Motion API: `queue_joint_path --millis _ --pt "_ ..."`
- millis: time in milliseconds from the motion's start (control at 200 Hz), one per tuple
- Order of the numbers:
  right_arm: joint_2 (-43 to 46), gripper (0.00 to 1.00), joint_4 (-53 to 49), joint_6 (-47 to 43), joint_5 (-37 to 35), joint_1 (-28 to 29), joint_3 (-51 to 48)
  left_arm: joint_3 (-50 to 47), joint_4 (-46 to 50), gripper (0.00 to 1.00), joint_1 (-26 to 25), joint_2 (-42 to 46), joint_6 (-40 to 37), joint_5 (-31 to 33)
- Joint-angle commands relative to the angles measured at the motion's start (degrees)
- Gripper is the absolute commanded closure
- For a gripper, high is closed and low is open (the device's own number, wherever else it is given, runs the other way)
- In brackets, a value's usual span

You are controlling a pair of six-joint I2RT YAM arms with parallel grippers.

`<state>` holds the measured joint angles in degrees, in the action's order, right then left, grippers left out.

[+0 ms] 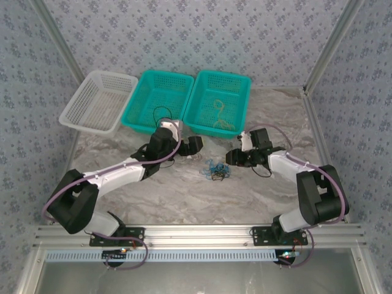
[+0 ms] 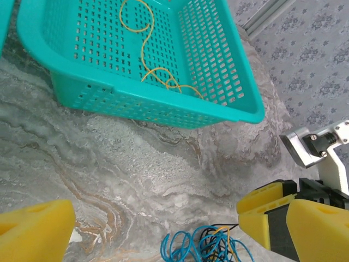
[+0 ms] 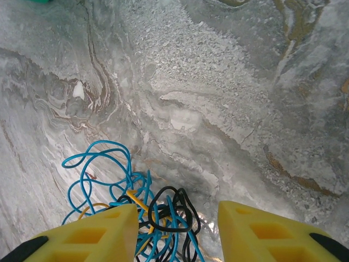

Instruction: Untangle the cables

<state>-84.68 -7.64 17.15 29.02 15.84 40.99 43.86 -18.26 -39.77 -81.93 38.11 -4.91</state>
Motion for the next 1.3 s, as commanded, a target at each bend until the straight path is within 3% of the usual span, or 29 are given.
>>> queue_joint_path --millis 0,340,640,954,1119,1294 --pt "-1.26 0.58 1.01 -3.05 1.36 0.37 1.11 -0.26 -2.72 0.01 -0.04 1.17 -1.5 1.08" --pt "-5.62 0.79 1.48 -3.81 3.7 0.43 3.61 0.09 -1.37 0.01 -0.09 1.78 -2.46 0.68" --pt "0.2 1.0 3.56 -1.62 2.44 0.7 1.23 0.05 -1.0 0.01 0.0 1.62 -4.22 0.24" --pt "6.91 1.0 4.49 0.32 0.25 4.48 0.98 0.01 -3.82 0.01 1.65 -0.08 -2.54 -8.46" --pt "9.18 1.0 5.99 3.81 -3.14 6.44 0.53 -4.01 -12.21 0.01 1.65 0.13 -8.28 -12.9" --pt "10.84 1.0 11.07 9.76 -4.28 9.43 -1.26 -5.2 -9.23 0.01 1.69 2.47 -17.27 -14.69"
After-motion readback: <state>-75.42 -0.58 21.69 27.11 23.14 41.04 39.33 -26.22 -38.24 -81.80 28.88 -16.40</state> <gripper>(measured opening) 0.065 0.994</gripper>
